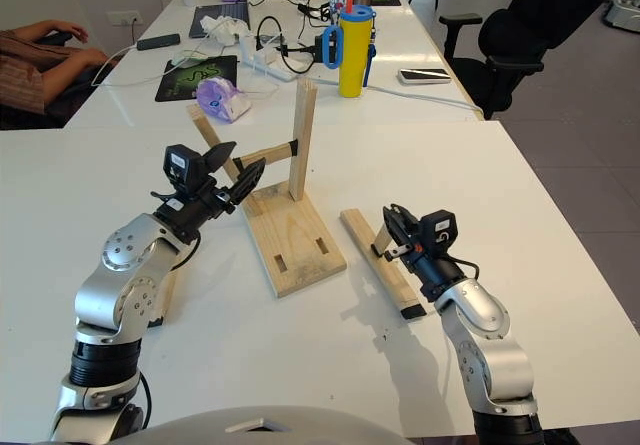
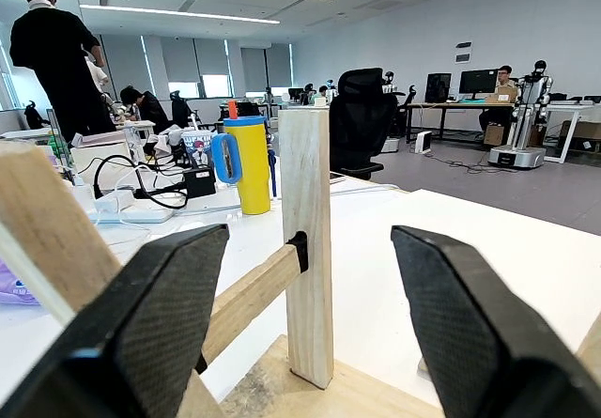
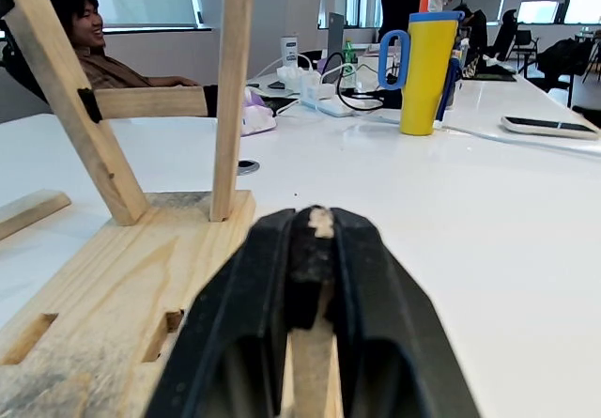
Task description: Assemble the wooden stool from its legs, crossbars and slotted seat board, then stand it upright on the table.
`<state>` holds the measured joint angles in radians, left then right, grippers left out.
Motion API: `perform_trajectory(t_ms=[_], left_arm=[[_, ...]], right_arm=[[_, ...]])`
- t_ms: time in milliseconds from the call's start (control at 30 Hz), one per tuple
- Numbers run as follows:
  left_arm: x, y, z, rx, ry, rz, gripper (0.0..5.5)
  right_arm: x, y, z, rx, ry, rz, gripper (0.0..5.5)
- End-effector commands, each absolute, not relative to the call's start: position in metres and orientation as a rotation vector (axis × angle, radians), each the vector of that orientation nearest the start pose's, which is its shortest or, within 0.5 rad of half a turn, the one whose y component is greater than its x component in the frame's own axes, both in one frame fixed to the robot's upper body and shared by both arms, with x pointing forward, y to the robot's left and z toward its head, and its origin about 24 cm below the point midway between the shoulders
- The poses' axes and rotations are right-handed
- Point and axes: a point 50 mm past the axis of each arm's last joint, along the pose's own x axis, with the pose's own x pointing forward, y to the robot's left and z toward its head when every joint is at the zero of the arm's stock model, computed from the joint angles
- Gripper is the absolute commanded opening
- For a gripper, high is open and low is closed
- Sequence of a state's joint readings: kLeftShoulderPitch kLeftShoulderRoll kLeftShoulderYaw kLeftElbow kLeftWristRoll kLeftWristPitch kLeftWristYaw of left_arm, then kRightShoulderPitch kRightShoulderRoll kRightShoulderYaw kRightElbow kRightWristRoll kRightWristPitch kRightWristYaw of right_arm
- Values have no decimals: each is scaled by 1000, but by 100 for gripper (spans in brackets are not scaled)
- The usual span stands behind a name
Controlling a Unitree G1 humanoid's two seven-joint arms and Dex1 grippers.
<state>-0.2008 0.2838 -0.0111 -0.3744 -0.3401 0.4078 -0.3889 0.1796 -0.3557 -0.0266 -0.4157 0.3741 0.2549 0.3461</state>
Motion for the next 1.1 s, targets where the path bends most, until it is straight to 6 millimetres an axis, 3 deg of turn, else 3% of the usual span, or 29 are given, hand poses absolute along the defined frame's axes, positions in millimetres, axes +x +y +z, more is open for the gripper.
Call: perform_trajectory(t_ms=[33, 167, 200, 367, 533, 600, 867, 933, 1000, 1067, 1100], left_arm=[[268, 141, 148, 27, -154, -577, 321], [268, 141, 147, 28, -153, -577, 321], [268, 141, 148, 28, -156, -578, 321], [269, 142, 149, 25, -167, -573, 321], [269, 141, 149, 25, -178, -563, 321], [270, 141, 149, 23, -181, -561, 321], [276, 139, 153, 21, -199, -564, 321], [274, 139, 152, 19, -199, -559, 321], [273, 138, 152, 18, -199, -560, 321], [272, 136, 150, 17, -194, -571, 321], [271, 137, 150, 19, -190, -577, 321]], right_arm=[[210, -185, 57, 2, 191, 392, 43], [221, -185, 80, 39, 104, 386, 43], [222, -185, 87, 48, 75, 391, 80], [231, -178, 132, 123, -84, 443, 153], [255, -168, 192, 109, -245, 486, 226], [266, -164, 213, 66, -305, 497, 226], [271, -155, 225, 31, -344, 491, 226], [272, -154, 207, 32, -288, 490, 226], [268, -156, 153, 28, -96, 487, 226], [253, -163, 75, 0, 235, 428, 226], [243, -167, 48, -6, 356, 405, 226]])
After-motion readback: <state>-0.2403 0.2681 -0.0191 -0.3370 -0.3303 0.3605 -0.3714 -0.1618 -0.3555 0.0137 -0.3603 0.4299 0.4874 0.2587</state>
